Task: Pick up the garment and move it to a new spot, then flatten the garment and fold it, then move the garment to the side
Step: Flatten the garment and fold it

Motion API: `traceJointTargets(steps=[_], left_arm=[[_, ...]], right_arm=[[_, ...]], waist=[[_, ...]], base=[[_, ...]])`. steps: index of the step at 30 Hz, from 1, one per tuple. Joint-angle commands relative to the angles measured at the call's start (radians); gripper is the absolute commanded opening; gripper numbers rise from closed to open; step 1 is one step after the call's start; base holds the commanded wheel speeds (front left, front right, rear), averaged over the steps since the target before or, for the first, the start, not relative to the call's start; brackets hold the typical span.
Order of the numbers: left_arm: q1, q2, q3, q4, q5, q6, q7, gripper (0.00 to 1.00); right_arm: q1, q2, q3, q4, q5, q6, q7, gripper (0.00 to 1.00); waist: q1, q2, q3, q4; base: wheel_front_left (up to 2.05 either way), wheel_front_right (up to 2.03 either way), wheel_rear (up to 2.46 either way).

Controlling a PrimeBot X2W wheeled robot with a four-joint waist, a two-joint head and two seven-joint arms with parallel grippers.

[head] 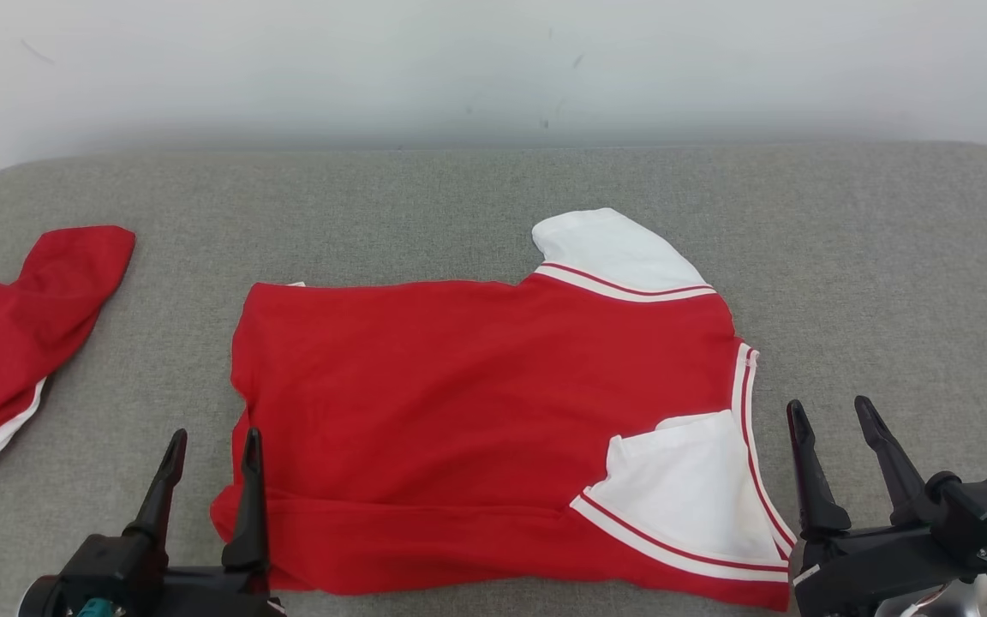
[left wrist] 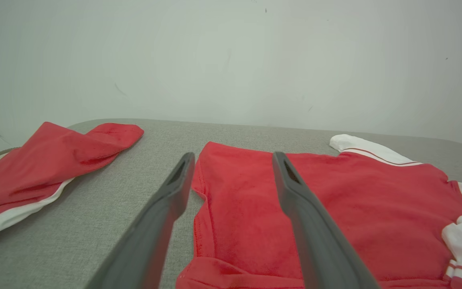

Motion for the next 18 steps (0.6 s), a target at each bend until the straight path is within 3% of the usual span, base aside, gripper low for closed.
traceJointTargets(steps=[1, 10, 18], left_arm=[[-0.001, 0.006, -0.001, 0.003, 0.005, 0.000, -0.001, 1.00], [-0.083, 0.021, -0.007, 0.018, 0.005, -0.020, 0.022, 1.00], [-0.319, 0.080, 0.016, 0.138, -0.066, -0.123, 0.143, 1.00]], right_arm=[[0.009, 0.000, -0.001, -0.003, -0.006, -0.001, 0.001, 1.00], [0.005, 0.003, 0.009, -0.011, 0.004, -0.001, 0.004, 1.00], [-0.029, 0.009, 0.026, -0.020, 0.018, -0.001, -0.007, 1.00]], waist=[[0.0000, 0.0000, 0.000, -0.001], [0.0000, 0.0000, 0.015, -0.008], [0.0000, 0.0000, 0.092, -0.065]], base=[[0.00, 0.00, 0.00], [0.00, 0.00, 0.00], [0.00, 0.00, 0.00]])
